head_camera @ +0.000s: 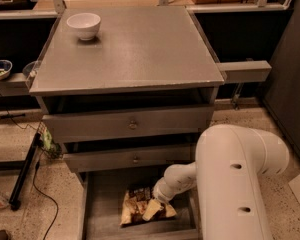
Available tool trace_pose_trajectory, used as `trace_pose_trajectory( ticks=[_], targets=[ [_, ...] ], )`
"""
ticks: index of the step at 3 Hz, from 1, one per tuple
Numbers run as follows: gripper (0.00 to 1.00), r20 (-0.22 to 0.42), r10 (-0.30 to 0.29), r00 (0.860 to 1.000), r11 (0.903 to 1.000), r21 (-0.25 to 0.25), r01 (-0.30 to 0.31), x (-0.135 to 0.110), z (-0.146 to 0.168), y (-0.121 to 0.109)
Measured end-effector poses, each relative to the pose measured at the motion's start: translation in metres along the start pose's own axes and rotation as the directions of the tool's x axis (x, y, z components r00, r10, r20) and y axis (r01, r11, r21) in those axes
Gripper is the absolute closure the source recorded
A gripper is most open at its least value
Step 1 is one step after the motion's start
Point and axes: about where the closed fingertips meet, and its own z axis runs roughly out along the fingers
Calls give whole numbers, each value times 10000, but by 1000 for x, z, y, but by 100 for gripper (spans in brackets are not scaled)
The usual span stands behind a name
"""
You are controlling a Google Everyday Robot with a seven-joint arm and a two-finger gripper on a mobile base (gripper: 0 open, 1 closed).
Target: Pick brown chip bag from bottom drawer and place on counter
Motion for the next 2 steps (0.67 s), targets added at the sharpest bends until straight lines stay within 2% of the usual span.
trace_pose_trajectory(
  ticks=[2],
  targets=[
    [0,-94,120,9999,9999,-18,-120,0,30,-3]
  ],
)
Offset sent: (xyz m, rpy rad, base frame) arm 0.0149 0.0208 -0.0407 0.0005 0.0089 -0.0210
